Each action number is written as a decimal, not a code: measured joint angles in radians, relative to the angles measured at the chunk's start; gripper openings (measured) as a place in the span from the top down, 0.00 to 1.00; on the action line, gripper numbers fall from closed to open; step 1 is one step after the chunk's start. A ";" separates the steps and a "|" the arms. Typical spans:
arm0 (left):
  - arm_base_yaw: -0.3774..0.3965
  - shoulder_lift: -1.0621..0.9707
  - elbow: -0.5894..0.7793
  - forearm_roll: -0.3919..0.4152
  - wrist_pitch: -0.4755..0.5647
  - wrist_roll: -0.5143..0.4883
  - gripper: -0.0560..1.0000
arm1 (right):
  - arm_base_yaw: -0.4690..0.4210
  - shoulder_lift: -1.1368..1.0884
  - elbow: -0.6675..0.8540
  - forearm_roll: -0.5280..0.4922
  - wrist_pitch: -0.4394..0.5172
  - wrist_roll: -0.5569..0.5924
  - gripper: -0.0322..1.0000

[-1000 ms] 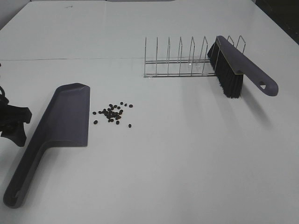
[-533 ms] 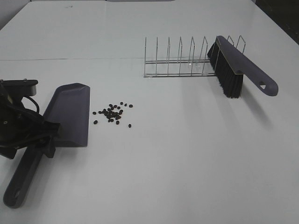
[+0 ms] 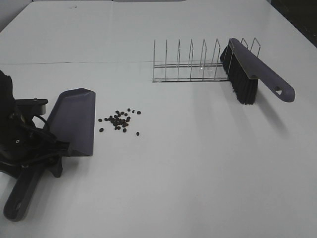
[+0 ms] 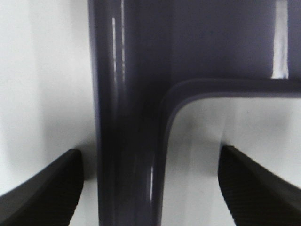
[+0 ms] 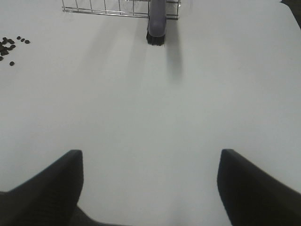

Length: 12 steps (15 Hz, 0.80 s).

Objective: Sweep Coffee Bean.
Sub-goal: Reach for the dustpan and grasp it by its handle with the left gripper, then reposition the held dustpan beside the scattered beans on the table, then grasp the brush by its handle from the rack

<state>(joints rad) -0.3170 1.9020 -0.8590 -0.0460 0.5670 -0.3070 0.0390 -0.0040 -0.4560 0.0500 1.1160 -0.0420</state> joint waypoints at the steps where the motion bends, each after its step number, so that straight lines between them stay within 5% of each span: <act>1: 0.000 0.006 -0.003 0.001 0.000 0.000 0.27 | 0.000 0.000 0.000 0.000 0.000 0.000 0.25; 2: 0.000 0.009 -0.005 0.008 0.001 -0.001 0.29 | 0.000 0.000 0.000 0.000 0.000 0.000 0.25; 5: 0.000 0.010 -0.008 0.018 -0.017 -0.004 0.65 | 0.000 0.000 0.000 0.000 0.000 0.000 0.25; 12: 0.068 0.010 -0.010 0.053 -0.014 0.010 0.64 | 0.000 0.029 -0.038 -0.095 0.001 0.173 0.25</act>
<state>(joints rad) -0.2490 1.9120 -0.8690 0.0070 0.5530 -0.2970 0.0390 0.0250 -0.4940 -0.0450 1.1170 0.1310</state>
